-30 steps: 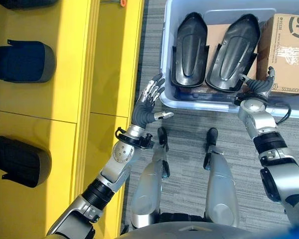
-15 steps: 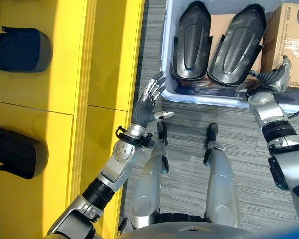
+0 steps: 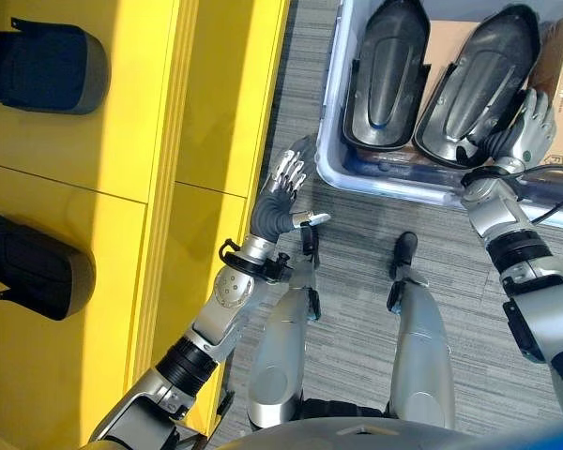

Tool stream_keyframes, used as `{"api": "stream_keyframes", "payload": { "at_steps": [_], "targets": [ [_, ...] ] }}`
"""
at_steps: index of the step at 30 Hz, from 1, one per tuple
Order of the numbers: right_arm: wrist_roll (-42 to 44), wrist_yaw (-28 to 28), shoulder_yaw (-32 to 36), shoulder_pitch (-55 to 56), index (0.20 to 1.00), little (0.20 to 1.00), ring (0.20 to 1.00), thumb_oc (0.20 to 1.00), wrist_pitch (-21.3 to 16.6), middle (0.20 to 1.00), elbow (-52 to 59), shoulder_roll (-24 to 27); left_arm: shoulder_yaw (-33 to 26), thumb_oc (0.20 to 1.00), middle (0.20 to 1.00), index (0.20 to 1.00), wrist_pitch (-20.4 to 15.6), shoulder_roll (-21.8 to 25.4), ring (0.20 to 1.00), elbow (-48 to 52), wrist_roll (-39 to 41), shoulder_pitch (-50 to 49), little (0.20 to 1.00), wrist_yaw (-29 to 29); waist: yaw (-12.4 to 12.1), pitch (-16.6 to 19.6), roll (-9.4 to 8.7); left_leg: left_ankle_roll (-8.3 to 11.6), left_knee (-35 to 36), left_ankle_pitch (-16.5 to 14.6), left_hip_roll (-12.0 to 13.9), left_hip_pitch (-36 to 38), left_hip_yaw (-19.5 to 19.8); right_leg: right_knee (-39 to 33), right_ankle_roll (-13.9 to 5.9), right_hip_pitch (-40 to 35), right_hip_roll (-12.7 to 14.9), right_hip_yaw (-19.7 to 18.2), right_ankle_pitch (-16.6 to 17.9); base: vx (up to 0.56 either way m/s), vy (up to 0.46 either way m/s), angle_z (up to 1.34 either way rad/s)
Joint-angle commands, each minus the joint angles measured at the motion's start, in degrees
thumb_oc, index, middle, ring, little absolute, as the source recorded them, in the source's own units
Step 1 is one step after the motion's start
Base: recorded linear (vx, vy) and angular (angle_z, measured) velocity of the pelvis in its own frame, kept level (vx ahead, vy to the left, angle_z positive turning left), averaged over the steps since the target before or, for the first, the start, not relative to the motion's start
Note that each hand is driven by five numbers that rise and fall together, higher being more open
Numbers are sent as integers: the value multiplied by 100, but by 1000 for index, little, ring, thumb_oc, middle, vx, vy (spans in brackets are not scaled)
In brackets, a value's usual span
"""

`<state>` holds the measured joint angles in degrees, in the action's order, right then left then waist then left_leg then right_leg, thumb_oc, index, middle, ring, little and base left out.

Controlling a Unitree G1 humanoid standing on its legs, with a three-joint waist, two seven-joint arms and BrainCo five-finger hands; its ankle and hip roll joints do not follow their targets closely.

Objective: Move parts from the plastic box to the shelf.

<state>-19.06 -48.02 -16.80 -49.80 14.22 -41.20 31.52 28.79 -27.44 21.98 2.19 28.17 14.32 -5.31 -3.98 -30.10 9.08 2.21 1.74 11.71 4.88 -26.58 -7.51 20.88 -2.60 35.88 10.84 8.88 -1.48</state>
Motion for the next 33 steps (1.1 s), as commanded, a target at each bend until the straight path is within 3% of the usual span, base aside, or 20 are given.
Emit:
{"api": "stream_keyframes", "payload": {
  "at_steps": [1, 3, 5, 7, 9, 13, 23, 33],
  "targets": [
    [-382, -435, -147, -269, 1000, 1000, 1000, 1000, -531, 1000, 344, 224, 46, 1000, 1000, 1000, -464, 81, 1000, 329, 29, -110, 1000, 8, 27, 30, 83, 45, -216, -283, 116, -154, -47, -327, -73, -360, 50, -14, 135, 0, 0, 0],
    [-290, -403, -119, -202, 1000, 1000, 1000, 1000, -505, 1000, 529, 177, 33, 1000, 1000, 1000, -500, 63, 1000, 294, 31, -111, 1000, 21, 46, 30, 85, 42, -212, -284, 107, -163, -55, -333, -74, -343, 49, -26, 139, -1, 17, -1],
    [796, -658, 56, 1, 1000, 1000, 1000, 1000, -117, 1000, 571, -41, 11, 1000, 1000, 1000, -525, 17, 1000, 257, -12, -118, 1000, 17, 83, 30, 94, 44, -192, -295, 104, -153, -75, -346, -63, -327, 48, -61, 133, 5, 41, 0],
    [1632, -754, 187, 83, 1000, 1000, 1000, 1000, -8, 1000, 449, -156, -12, 1000, 1000, 1000, -531, 0, 1000, 229, -16, -105, 1000, -1, 100, 30, 95, 46, -187, -299, 102, -166, -85, -359, -56, -314, 38, -83, 132, 0, 0, 0],
    [2352, -800, 432, 281, 1000, 1000, 1000, 1000, -422, 1000, 158, -368, -43, 1000, 1000, 1000, -509, -28, 1000, 235, -64, -105, 1000, -69, 130, 30, 92, 40, -207, -324, 109, -189, -95, -329, -43, -263, 16, -120, 118, 0, 0, 0],
    [2881, -807, 673, 293, 1000, 1000, 1000, 1000, -710, 1000, -9, -556, -67, 1000, 1000, 1000, -406, -45, 1000, 277, -23, -8, 1000, -136, 135, 30, 117, 35, -229, -324, 99, -236, -113, -282, -33, -207, 10, -131, 98, 4, 3, -1],
    [3497, -610, 792, 287, 1000, 1000, 1000, 1000, -873, 1000, -437, -658, -15, 1000, 1000, 1000, -291, -136, 1000, 210, -93, 144, 1000, -198, 152, 30, 120, 48, -233, -309, 99, -339, -119, -265, -30, -100, -9, -139, 103, 0, -2, -2],
    [2588, -293, 595, -200, 1000, 1000, 1000, 1000, -327, 1000, -754, -328, -1, 1000, 1000, 1000, -126, -81, 1000, 301, -77, 238, 1000, -193, 64, 30, 162, 54, -295, -278, 87, -528, -79, -202, -41, 58, 22, -100, 114, 0, 0, 0]
  ]
}}
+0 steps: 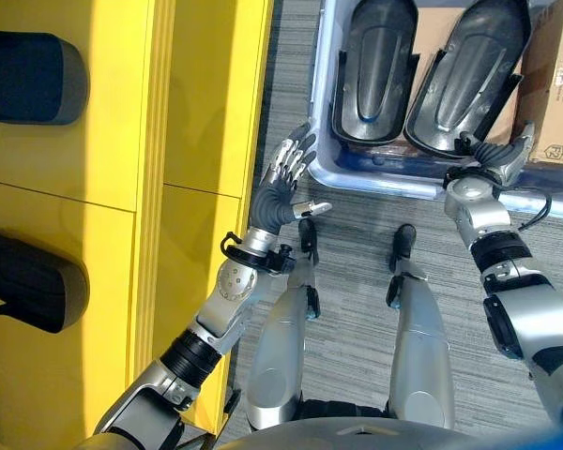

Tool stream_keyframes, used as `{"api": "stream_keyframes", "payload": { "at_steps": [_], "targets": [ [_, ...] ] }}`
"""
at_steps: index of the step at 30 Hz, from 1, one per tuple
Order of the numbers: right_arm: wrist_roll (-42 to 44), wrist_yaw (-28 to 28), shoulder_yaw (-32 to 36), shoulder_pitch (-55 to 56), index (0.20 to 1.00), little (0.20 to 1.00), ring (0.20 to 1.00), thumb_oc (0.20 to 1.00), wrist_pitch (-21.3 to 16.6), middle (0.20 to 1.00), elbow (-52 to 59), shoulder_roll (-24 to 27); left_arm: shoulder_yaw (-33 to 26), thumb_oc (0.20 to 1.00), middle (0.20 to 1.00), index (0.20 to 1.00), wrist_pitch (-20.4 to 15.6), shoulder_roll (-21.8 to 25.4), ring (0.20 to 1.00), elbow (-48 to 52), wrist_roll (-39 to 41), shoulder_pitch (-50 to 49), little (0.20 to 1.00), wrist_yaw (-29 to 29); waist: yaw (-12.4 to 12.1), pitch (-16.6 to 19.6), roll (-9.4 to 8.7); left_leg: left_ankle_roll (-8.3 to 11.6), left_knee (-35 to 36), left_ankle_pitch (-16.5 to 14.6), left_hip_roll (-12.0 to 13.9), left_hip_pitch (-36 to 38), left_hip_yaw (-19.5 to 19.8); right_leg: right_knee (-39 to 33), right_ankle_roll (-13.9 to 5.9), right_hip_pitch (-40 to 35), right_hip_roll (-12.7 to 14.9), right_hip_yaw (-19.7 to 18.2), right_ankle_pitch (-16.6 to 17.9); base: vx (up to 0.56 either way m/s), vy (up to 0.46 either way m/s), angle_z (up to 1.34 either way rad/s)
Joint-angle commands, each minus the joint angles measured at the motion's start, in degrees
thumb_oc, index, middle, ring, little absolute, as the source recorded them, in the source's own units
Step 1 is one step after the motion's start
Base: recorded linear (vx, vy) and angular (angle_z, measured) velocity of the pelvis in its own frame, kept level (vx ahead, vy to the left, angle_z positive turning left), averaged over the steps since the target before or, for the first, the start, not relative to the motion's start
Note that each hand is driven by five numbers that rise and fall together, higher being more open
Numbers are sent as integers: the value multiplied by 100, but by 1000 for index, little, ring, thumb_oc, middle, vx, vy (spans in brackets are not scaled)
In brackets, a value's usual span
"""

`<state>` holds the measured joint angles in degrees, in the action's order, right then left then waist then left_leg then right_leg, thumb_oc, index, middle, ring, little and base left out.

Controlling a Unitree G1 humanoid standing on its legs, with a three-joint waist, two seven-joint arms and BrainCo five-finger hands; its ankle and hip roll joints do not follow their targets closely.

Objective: Move parts from the plastic box to the shelf.

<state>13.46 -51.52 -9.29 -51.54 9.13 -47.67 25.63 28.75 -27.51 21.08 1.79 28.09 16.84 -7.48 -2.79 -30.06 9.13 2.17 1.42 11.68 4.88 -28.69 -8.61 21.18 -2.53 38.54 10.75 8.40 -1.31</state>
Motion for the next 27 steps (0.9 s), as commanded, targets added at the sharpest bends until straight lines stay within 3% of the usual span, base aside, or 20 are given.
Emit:
{"api": "stream_keyframes", "payload": {
  "at_steps": [1, 5, 6, 9, 12, 15, 19, 20, 22, 27],
  "targets": [
    [-939, 64, -223, -140, 1000, 1000, 1000, 1000, 310, 1000, -122, 324, 14, 1000, 1000, 1000, -105, 3, 1000, 355, -87, -10, 1000, 30, -75, 26, 165, 57, -273, -276, 83, -336, 34, -222, -48, -196, 37, -45, 91, 0, 0, 0],
    [-1756, 174, -450, -460, 1000, 1000, 1000, 1000, 705, 1000, -99, 565, 71, 1000, 1000, 1000, -129, 45, 1000, 396, -59, -36, 1000, 21, -127, 26, 193, 58, -325, -284, 52, -386, 64, -172, -62, -173, 67, -21, 77, 2, 18, 0],
    [-2183, 389, -576, -599, 1000, 1000, 1000, 1000, 1020, 1000, -76, 648, 72, 1000, 1000, 1000, -143, 68, 1000, 403, -50, -45, 1000, 33, -151, 26, 203, 59, -358, -287, 39, -425, 71, -147, -69, -155, 78, -15, 72, 3, 41, 6],
    [-2106, 512, -824, -741, 1000, 1000, 1000, 1000, 1415, 1000, -129, 772, 65, 1000, 1000, 1000, -172, 110, 1000, 428, -33, -121, 1000, 93, -206, 26, 213, 58, -398, -291, 18, -481, 104, -128, -80, -136, 99, -10, 71, 9, 30, 10],
    [-2358, 665, -968, -839, 1000, 1000, 1000, 1000, 1549, 1000, -281, 869, 53, 1000, 1000, 1000, -209, 166, 1000, 456, 5, -171, 1000, 135, -262, 26, 231, 30, -450, -310, -27, -577, 154, -108, -89, -91, 115, -10, 72, 8, 35, 6],
    [-1764, 664, -1029, -914, 1000, 1000, 1000, 1000, 1710, 1000, -403, 879, 49, 1000, 1000, 1000, -262, 220, 1000, 455, 27, -212, 1000, 181, -322, 26, 241, 7, -488, -321, -65, -656, 181, -96, -97, -63, 131, -4, 76, 4, 3, 2],
    [-708, 511, -916, -927, 1000, 1000, 1000, 1000, 1472, 1000, -687, 807, 10, 1000, 1000, 1000, -246, 261, 1000, 501, -1, -226, 1000, 178, -379, 26, 242, -24, -532, -342, -108, -766, 208, -90, -96, -15, 138, 5, 76, 5, 2, 10],
    [17, 418, -836, -922, 1000, 1000, 1000, 1000, 1221, 1000, -843, 769, -6, 1000, 1000, 1000, -228, 269, 1000, 505, 20, -213, 1000, 186, -406, 26, 247, -35, -570, -350, -124, -836, 222, -71, -96, 25, 143, 7, 74, 3, 0, 15],
    [640, 268, -655, -916, 1000, 1000, 1000, 1000, 1004, 1000, -987, 700, -26, 1000, 1000, 1000, -168, 297, 1000, 545, -12, -182, 1000, 157, -427, 26, 253, -43, -605, -364, -144, -887, 247, -30, -94, 55, 141, -2, 55, 3, -5, 6],
    [915, 584, -413, -927, 1000, 1000, 1000, 1000, 612, 1000, -1400, 742, -53, 1000, 1000, 1000, -17, 296, 1000, 644, -56, -89, 1000, 22, -472, 26, 288, -67, -698, -383, -199, -1069, 298, 76, -95, 188, 141, -6, 7, -2, -7, 2]
  ]
}}
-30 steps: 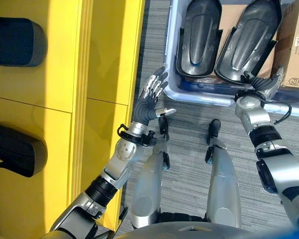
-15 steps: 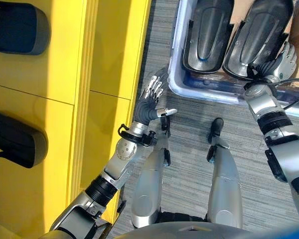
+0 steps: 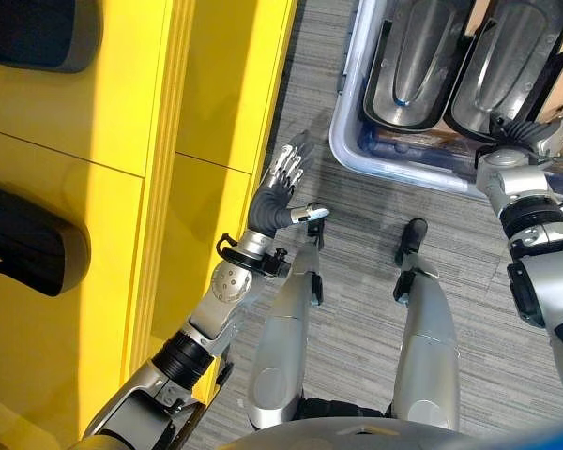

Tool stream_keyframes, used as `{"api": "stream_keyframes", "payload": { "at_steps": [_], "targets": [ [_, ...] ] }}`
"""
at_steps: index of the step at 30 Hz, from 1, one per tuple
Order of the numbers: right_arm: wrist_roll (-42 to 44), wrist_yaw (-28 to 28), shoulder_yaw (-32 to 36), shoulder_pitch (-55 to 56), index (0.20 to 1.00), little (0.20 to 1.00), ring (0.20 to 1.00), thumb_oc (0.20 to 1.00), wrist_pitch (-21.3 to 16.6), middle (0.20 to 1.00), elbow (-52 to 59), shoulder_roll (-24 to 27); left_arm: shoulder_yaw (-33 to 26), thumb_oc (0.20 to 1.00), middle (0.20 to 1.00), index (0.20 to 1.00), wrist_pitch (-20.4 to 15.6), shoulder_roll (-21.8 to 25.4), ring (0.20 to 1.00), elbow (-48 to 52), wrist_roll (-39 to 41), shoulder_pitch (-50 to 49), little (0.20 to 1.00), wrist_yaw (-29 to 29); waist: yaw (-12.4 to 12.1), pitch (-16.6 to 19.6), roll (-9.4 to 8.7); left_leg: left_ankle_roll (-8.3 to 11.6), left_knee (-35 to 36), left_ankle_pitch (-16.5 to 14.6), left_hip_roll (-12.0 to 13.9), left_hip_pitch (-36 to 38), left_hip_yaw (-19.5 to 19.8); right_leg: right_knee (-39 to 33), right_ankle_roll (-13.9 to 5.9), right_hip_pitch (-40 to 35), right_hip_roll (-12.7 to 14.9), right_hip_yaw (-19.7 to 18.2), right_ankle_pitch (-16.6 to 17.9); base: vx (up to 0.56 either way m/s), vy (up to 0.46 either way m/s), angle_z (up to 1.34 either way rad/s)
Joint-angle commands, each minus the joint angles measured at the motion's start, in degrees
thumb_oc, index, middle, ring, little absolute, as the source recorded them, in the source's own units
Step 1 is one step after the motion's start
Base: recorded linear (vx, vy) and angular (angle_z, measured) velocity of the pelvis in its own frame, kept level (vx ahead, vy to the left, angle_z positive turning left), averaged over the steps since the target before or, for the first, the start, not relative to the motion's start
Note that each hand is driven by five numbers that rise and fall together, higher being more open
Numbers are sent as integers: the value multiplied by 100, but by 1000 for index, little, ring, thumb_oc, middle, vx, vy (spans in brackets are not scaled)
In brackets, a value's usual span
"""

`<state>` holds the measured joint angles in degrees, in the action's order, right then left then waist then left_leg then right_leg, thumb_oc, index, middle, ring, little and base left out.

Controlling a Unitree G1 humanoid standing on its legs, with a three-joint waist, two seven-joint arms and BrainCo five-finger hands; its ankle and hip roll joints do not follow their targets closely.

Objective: Move parts from the plastic box to the shelf.

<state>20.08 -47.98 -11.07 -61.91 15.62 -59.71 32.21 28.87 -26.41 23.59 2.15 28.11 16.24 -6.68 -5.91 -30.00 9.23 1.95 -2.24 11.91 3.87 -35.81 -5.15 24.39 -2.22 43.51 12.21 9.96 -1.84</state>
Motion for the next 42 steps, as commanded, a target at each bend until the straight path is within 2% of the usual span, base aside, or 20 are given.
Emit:
{"api": "stream_keyframes", "payload": {
  "at_steps": [1, 5, 6, 7, 8, 10, 11, 15, 18, 22, 27, 31, 34, 35, 38, 40, 41, 42],
  "targets": [
    [305, 284, -264, 63, 1000, 1000, 1000, 1000, -22, 1000, -206, 108, -63, 1000, 1000, 1000, -117, 41, 1000, 599, -65, -20, 1000, -50, -168, 20, 285, -43, -345, -400, -100, -390, -46, -228, -122, -280, -4, -162, 58, 0, 0, 0],
    [630, 407, -314, -46, 1000, 1000, 1000, 1000, 53, 1000, -257, 159, -79, 1000, 1000, 1000, -137, 54, 1000, 566, -31, -11, 1000, -25, -187, 20, 285, -35, -377, -399, -106, -449, -33, -193, -112, -235, -8, -159, 43, 10, -3, 0],
    [601, 483, -334, -1, 1000, 1000, 1000, 1000, 46, 1000, -287, 172, -60, 1000, 1000, 1000, -146, 49, 1000, 555, -22, -59, 1000, -26, -179, 20, 263, 4, -393, -491, -132, -350, 0, -167, -146, -332, 1, -210, -57, 54, -14, 1],
    [420, 617, -361, 13, 539, 539, 539, 539, 60, 539, -315, 187, -60, 1000, 1000, 1000, -141, 48, 1000, 553, -43, -71, 1000, -23, -177, 20, 253, 12, -415, -521, -142, -342, 8, -146, -156, -343, 3, -217, -87, 0, 0, 0],
    [317, 694, -381, -56, 200, 200, 200, 200, 78, 200, -316, 198, -98, 1000, 1000, 1000, -141, 62, 1000, 566, -55, -8, 1000, -29, -191, 20, 268, -32, -424, -400, -115, -516, -26, -159, -112, -186, -15, -157, 36, -56, 1, 2],
    [197, 888, -474, -98, 200, 200, 200, 200, 227, 200, -327, 233, -113, 1000, 1000, 1000, -143, 68, 1000, 565, -55, -13, 1000, -20, -201, 20, 257, -34, -454, -408, -114, -552, -27, -138, -113, -160, -9, -152, 32, -10, -9, 5],
    [136, 942, -523, -41, 200, 200, 200, 200, 279, 200, -351, 237, -77, 1000, 1000, 1000, -146, 66, 1000, 547, -63, -81, 1000, -20, -188, 20, 233, 10, -472, -542, -146, -397, 5, -99, -160, -303, 12, -211, -103, 52, -22, 5],
    [-362, 1274, -721, -164, 200, 200, 200, 200, 569, 200, -411, 337, -90, 1000, 1000, 1000, -162, 114, 1000, 550, -36, -87, 1000, 17, -204, 20, 220, 10, -505, -540, -154, -442, 21, -99, -167, -291, 15, -201, -92, 13, -6, 1],
    [-340, 1732, -889, -234, 200, 200, 200, 200, 796, 200, -503, 418, -135, 1000, 1000, 1000, -171, 176, 1000, 562, 17, -122, 1000, 113, -233, 20, 198, 9, -508, -534, -157, -445, 44, -115, -169, -314, 15, -188, -84, -4, -12, 1],
    [-568, 1939, -1037, -227, 200, 200, 200, 200, 1013, 200, -618, 472, -178, 1000, 1000, 1000, -197, 243, 1000, 564, 46, -155, 1000, 209, -254, 20, 147, 11, -522, -530, -137, -433, 55, -143, -176, -371, 20, -157, -64, -12, -41, 3],
    [-654, 2142, -1154, -257, 200, 200, 200, 200, 1127, 200, -802, 578, -202, 1000, 1000, 1000, -167, 299, 1000, 597, 61, -159, 1000, 279, -271, 20, 104, 7, -463, -517, -124, -341, 65, -235, -199, -488, 23, -114, -30, -14, -33, 1],
    [-786, 2133, -1151, -235, 200, 200, 200, 200, 1014, 200, -909, 638, -193, 1000, 1000, 1000, -241, 333, 1000, 584, 97, -193, 1000, 326, -273, 20, 93, 10, -439, -517, -99, -229, 58, -299, -203, -626, 36, -88, -18, -4, -8, 1],
    [-631, 1843, -1075, -147, 200, 200, 200, 200, 692, 200, -933, 677, -188, 1000, 1000, 1000, -280, 374, 1000, 614, 113, -215, 1000, 346, -266, 20, 76, 0, -412, -532, -90, -80, 46, -366, -213, -789, 49, -62, -6, -26, -9, 0],
    [-509, 1722, -1017, -168, 200, 200, 200, 200, 408, 200, -895, 698, -228, 1000, 1000, 1000, -270, 411, 1000, 654, 108, -153, 1000, 321, -273, 20, 77, -49, -396, -413, -59, -163, 12, -449, -172, -740, 19, -1, 130, -83, -28, 0],
    [-340, 1398, -879, -75, 200, 200, 200, 200, -237, 200, -650, 666, -263, 1000, 1000, 1000, -299, 468, 1000, 667, 97, -182, 1000, 341, -245, 20, 28, -61, -361, -449, -34, 76, -16, -555, -169, -974, -3, 13, 147, -33, -21, -2],
    [-87, 1270, -484, 189, 200, 200, 200, 200, -1197, 200, -18, 550, -352, 1000, 1000, 1000, -318, 485, 1000, 680, 98, -288, 1000, 405, -181, 20, -71, -63, -300, -526, -7, 538, -59, -722, -163, -1403, -33, -13, 142, -2, -41, -13],
    [-125, 1240, -462, 215, 200, 200, 200, 200, -1261, 200, 36, 541, -358, 1000, 1000, 1000, -331, 487, 1000, 675, 95, -302, 1000, 414, -178, 20, -78, -63, -289, -530, -3, 578, -65, -740, -163, -1440, -37, -14, 143, 2, -28, -19],
    [-349, 985, -360, 333, 200, 200, 200, 200, -1608, 200, 349, 514, -404, 1000, 1000, 1000, -371, 480, 1000, 654, 96, -357, 1000, 455, -151, 20, -121, -66, -245, -547, 15, 761, -94, -813, -161, -1603, -50, -15, 147, 2, -20, -15]
  ]
}}
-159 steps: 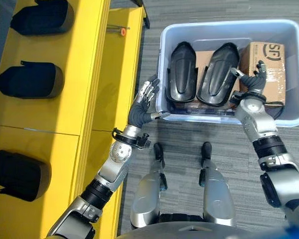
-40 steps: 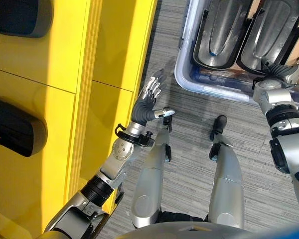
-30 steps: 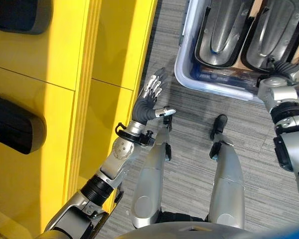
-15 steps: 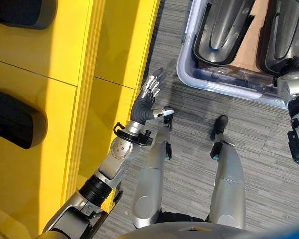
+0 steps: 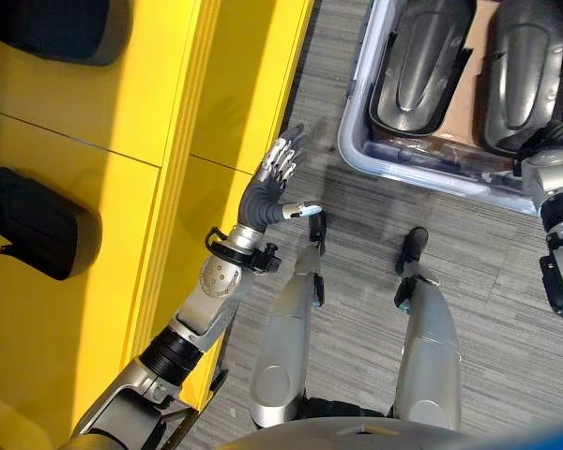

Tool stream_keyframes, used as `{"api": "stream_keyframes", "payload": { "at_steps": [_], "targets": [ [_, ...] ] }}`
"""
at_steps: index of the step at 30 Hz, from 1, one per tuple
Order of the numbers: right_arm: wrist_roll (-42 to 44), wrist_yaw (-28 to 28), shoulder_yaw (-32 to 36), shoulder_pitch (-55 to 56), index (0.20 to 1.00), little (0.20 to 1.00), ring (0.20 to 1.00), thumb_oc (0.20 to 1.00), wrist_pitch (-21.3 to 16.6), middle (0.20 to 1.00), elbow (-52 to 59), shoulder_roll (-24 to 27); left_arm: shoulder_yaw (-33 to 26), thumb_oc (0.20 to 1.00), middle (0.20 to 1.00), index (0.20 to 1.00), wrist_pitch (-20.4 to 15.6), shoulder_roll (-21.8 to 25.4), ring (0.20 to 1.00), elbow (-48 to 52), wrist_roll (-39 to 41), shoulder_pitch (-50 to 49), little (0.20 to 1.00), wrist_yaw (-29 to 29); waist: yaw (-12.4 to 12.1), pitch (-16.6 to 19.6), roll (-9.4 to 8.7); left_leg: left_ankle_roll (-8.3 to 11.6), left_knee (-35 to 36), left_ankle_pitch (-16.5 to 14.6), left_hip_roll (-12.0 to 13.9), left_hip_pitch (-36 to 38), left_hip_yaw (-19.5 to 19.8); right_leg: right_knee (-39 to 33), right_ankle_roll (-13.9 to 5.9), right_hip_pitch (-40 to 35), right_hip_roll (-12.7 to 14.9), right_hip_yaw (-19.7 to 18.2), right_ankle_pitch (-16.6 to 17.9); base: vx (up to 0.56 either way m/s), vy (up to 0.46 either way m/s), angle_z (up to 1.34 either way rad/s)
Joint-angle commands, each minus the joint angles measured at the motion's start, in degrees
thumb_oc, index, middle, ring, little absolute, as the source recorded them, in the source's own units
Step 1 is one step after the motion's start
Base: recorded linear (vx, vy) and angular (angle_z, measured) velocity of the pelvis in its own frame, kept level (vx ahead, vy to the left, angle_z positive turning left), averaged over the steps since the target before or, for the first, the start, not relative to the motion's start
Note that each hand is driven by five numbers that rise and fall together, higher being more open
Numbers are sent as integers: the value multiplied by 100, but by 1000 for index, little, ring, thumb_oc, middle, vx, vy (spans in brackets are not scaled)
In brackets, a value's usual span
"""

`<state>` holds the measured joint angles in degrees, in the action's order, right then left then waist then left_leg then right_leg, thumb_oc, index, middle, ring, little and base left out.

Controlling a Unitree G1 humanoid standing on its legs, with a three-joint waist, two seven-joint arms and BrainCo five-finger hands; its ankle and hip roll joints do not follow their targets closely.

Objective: Move parts from the plastic box to the shelf.

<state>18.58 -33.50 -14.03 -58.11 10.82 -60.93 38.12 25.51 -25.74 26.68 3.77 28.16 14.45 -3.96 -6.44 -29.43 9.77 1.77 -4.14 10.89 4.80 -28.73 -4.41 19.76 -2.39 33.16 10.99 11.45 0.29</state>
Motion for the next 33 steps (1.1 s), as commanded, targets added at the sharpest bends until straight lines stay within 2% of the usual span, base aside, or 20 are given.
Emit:
{"api": "stream_keyframes", "payload": {
  "at_steps": [1, 2, 3, 5, 7, 9, 14, 19, 22, 23, 24, 26, 27, 29, 32, 33],
  "targets": [
    [-398, -588, 62, 106, 200, 200, 200, 200, -1383, 200, 814, -51, -132, 1000, 1000, 1000, -453, 180, 1000, 525, 109, -238, 1000, 203, -59, -36, -220, -48, -27, -465, -66, 206, -181, -404, -149, -703, 66, -163, -64, 15, -17, -16],
    [-530, -744, 210, 308, 200, 200, 200, 200, -1441, 200, 1294, -53, -182, 1000, 1000, 1000, -473, 203, 1000, 540, 175, -334, 1000, 214, -17, -36, -262, -53, 23, -480, -43, 413, -222, -464, -152, -875, 44, -178, -59, 47, -3, -16],
    [-958, -875, 567, 843, 200, 200, 200, 200, -1598, 200, 2227, -67, -348, 1000, 1000, 1000, -495, 226, 1000, 600, 306, -502, 1000, 311, 93, -36, -359, -50, 109, -529, -10, 801, -263, -581, -167, -1201, 12, -212, -62, 67, 15, -22],
    [-1386, -1067, 791, 1217, 200, 200, 200, 200, -1501, 200, 3041, -99, -473, 1000, 1000, 1000, -487, 175, 1000, 590, 488, -630, 1000, 514, 176, -36, -430, -36, 218, -532, 50, 1146, -314, -764, -161, -1524, -39, -255, -15, 59, 23, -29],
    [-1952, -1341, 969, 1796, 200, 200, 200, 200, -1427, 200, 4176, -278, -545, 1000, 1000, 1000, -553, 82, 1000, 536, 389, -820, 1000, 412, 331, 31, -535, -10, 418, -580, 141, 1726, -365, -1019, -166, -2055, -89, -340, 9, 109, 40, -26],
    [-2155, -1434, 1028, 2033, 200, 200, 200, 200, -1361, 200, 4574, -375, -531, 1000, 1000, 1000, -605, 24, 1000, 490, 295, -898, 1000, 327, 380, 176, -580, 6, 529, -550, 194, 1865, -386, -1164, -154, -2199, -127, -369, 60, 88, 26, -32],
    [-2547, -1551, 1040, 2424, 200, 200, 200, 200, -1477, 200, 5195, -629, -471, 1000, 1000, 1000, -785, -111, 1000, 325, 180, -1043, 1000, 114, 486, 480, -645, 69, 667, -500, 294, 2183, -429, -1340, -112, -2547, -178, -391, 78, 73, 49, -21],
    [-2255, -1267, 965, 2751, 200, 200, 200, 200, -1451, 200, 5574, -840, -466, 1000, 1000, 1000, -830, -236, 1000, 197, 76, -1200, 1000, 53, 509, 725, -703, 96, 649, -523, 303, 2370, -433, -1421, -99, -2791, -142, -324, 84, 60, 82, -4],
    [-1917, -1012, 842, 3025, 200, 200, 200, 200, -1636, 200, 5677, -1023, -470, 1000, 1000, 1000, -908, -321, 1000, 152, -13, -1333, 1000, -13, 524, 829, -734, 77, 628, -567, 278, 2491, -465, -1485, -109, -2921, -101, -302, 112, 47, 143, 1],
    [-1607, -650, 834, 3219, 200, 200, 200, 200, -1761, 200, 5761, -1105, -502, 1000, 1000, 1000, -940, -352, 1000, 167, -101, -1426, 1000, -50, 526, 877, -748, 60, 608, -607, 245, 2542, -452, -1516, -136, -2975, -65, -298, 139, 39, 184, -5],
    [-1562, -625, 821, 3254, 200, 200, 200, 200, -1777, 200, 5777, -1120, -503, 1000, 1000, 1000, -942, -355, 1000, 165, -105, -1441, 1000, -47, 525, 885, -751, 53, 603, -614, 238, 2552, -451, -1525, -140, -2988, -57, -298, 146, 35, 251, -5],
    [-1159, 64, 596, 3785, 200, 200, 200, 200, -2147, 200, 6071, -1335, -568, 1000, 1000, 1000, -1010, -407, 1000, 136, -257, -1630, 1000, -38, 534, 1017, -800, -55, 593, -736, 110, 2720, -452, -1695, -275, -3124, 102, -316, 312, 93, 385, -2],
    [-983, 464, 460, 4111, 200, 200, 200, 200, -2213, 200, 6356, -1426, -598, 1000, 1000, 1000, -975, -415, 1000, 149, -263, -1718, 1000, -57, 552, 1120, -833, -141, 613, -813, 17, 2817, -415, -1769, -366, -3206, 185, -401, 400, 130, 417, -1],
    [-981, 655, 206, 4424, 200, 200, 200, 200, -2260, 200, 6653, -1541, -597, 1000, 1000, 1000, -990, -410, 1000, 107, -268, -1823, 1000, -29, 545, 1228, -872, -270, 624, -887, -127, 2917, -331, -1721, -459, -3246, 264, -539, 471, 90, 291, 5],
    [-886, 840, 45, 4648, 200, 200, 200, 200, -2444, 200, 6829, -1608, -599, 1000, 1000, 1000, -948, -348, 1000, 92, -338, -1911, 1000, 48, 505, 1372, -919, -417, 651, -980, -289, 2946, -130, -1612, -458, -3271, 235, -762, 459, 23, 149, 18],
    [-908, 777, -20, 4869, 200, 200, 200, 200, -2495, 200, 7037, -1635, -595, 1000, 1000, 1000, -926, -296, 1000, 56, -128, -1984, 1000, 331, 516, 1492, -943, -543, 664, -1009, -404, 2916, 250, -1365, -424, -3235, 32, -1140, 370, -22, 73, 27]
  ]
}}
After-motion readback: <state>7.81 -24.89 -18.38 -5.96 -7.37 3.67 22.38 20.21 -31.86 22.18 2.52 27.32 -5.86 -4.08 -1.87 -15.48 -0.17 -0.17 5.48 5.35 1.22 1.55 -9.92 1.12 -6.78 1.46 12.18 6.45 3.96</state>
